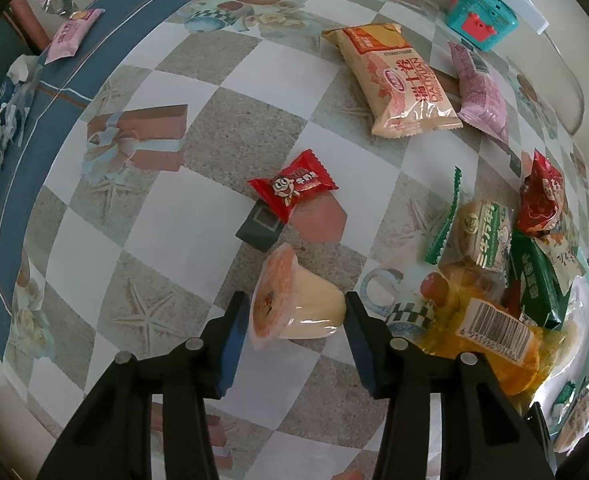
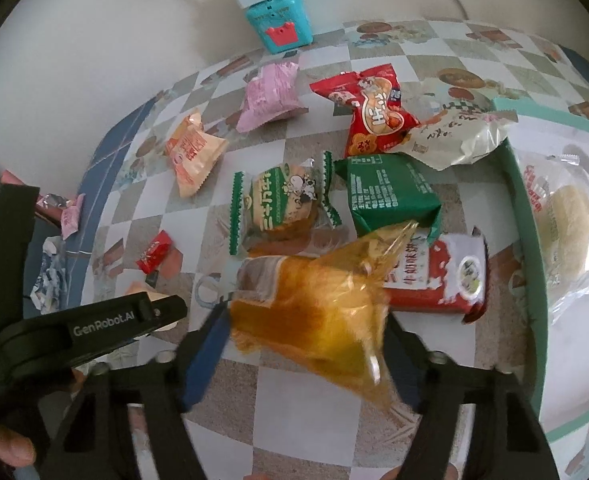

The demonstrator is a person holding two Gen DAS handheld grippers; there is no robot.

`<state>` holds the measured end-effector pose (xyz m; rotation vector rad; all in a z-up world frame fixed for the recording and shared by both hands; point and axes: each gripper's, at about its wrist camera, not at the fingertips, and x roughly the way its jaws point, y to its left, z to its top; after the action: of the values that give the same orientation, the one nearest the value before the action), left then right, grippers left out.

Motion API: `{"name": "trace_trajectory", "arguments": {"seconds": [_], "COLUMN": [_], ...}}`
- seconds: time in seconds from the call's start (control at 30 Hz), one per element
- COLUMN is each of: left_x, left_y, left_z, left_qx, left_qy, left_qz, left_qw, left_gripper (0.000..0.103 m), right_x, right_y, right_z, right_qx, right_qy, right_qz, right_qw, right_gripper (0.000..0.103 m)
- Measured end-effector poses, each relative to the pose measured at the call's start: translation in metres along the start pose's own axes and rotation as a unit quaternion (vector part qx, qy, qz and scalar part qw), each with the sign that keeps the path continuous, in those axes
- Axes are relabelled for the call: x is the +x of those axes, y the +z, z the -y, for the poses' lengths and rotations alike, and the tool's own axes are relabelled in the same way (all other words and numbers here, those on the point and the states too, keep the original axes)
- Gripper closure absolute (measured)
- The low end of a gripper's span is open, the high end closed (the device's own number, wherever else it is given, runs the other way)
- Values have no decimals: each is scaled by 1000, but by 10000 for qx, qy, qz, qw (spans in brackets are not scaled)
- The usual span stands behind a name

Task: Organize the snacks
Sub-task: 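Lift the yellow bread bag with the right gripper while the left gripper closes on the orange cup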

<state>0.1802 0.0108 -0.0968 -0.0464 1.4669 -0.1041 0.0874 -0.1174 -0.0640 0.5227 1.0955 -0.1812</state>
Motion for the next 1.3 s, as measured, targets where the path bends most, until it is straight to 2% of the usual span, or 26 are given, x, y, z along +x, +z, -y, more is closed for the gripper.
{"name": "trace_trajectory", "arguments": {"seconds": [0.3,0.37,0.5,0.7,0.73,0.8,0.83,0.87,1.03,1.13,1.23,1.3], "left_x": [-25,-33,-45,-42,-43,-43,-40,-39,-31,-18,-6,-4], "left_y": [6,6,7,8,8,9,11,12,13,13,12,12], "left_z": [-19,-19,-15,-21,-23,-34,-36,-40,-41,-37,-35,-31], "left_qx": [-114,-127,-61,-229,-286,-458,-513,-590,-700,-678,-751,-642], "left_qy": [-116,-190,-162,-216,-206,-145,-126,-131,-294,-178,-229,-87], "left_qz": [225,308,462,375,378,400,407,402,333,223,76,125], "left_qw": [9996,9993,9988,9988,9987,9980,9978,9974,9966,9973,9969,9978], "left_gripper": [55,63,63,63,61,50,39,35,35,35,35,35], "right_x": [-12,-15,-20,-36,-40,-48,-51,-55,-62,-63,-63,-62], "right_y": [3,4,5,9,10,12,13,14,15,15,15,15], "right_z": [2,3,5,9,9,10,10,11,7,6,8,10], "right_qx": [-131,-128,-133,-89,-86,-65,-50,-40,-106,-134,-131,-121], "right_qy": [126,175,230,329,354,401,410,406,324,329,331,344], "right_qz": [56,72,107,252,300,397,433,471,540,545,539,526], "right_qw": [9998,9997,9996,9991,9989,9984,9982,9981,9980,9979,9979,9979], "right_gripper": [51,54,57,59,59,59,59,59,61,62,63,66]}}
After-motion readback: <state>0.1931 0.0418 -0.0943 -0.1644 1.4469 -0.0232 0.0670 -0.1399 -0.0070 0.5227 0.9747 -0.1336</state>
